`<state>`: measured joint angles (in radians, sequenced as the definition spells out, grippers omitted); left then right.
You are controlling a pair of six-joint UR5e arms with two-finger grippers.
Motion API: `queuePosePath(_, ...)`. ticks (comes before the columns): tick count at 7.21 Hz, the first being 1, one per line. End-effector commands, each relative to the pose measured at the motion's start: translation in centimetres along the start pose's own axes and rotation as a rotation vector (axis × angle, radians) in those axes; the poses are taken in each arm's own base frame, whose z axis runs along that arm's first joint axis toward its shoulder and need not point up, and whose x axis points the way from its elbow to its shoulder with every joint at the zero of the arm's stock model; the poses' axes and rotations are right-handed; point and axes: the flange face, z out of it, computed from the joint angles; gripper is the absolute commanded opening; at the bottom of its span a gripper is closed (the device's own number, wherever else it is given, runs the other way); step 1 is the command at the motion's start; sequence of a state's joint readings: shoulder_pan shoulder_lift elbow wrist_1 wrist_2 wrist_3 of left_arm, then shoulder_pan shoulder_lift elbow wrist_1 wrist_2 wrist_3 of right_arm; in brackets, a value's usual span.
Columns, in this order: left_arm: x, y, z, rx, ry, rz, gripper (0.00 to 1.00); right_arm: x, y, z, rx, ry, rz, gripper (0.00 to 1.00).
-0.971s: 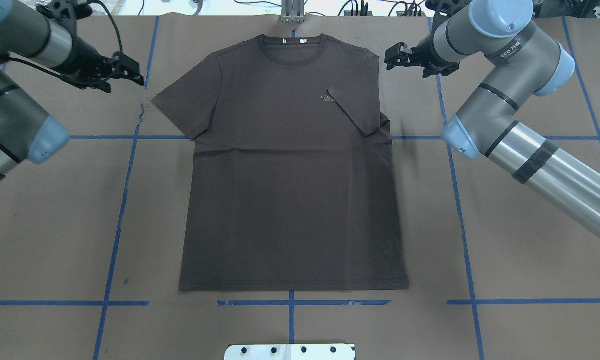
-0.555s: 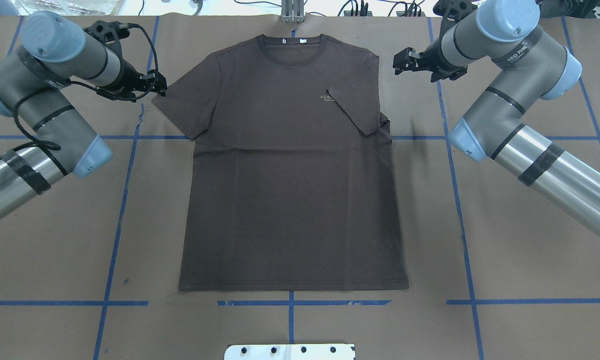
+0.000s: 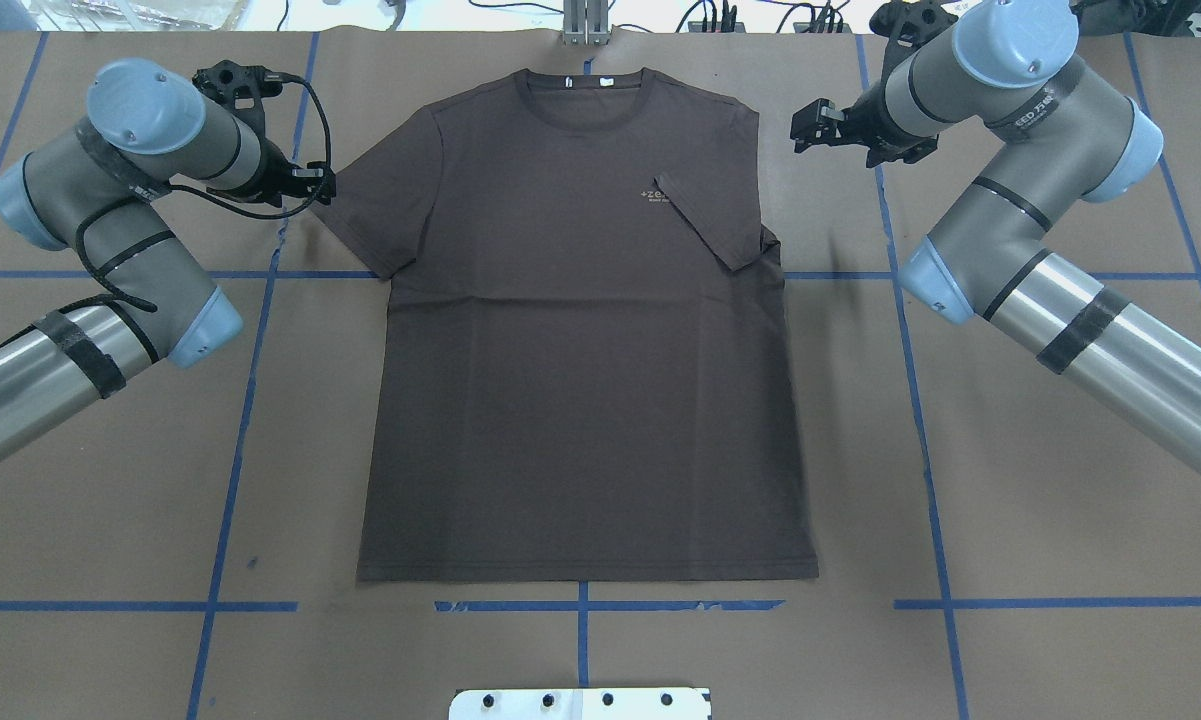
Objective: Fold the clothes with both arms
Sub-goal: 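Move the left gripper to the sleeve nearest it while the right gripper withdraws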
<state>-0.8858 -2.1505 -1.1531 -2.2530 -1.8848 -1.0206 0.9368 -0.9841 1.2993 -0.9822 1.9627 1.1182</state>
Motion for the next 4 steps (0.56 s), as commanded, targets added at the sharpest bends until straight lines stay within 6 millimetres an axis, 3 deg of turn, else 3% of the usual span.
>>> queuePosePath(1, -1.0, 0.1, 1.5, 0.008, 0.012, 0.007, 0.60, -0.1, 0.0, 0.1, 0.007, 0.003, -0.002, 1.00)
queuePosePath(4, 1.1, -0.9, 0.7, 0.022, 0.035, 0.013, 0.52, 0.0, 0.0, 0.2, 0.009, 0.006, -0.001, 1.00)
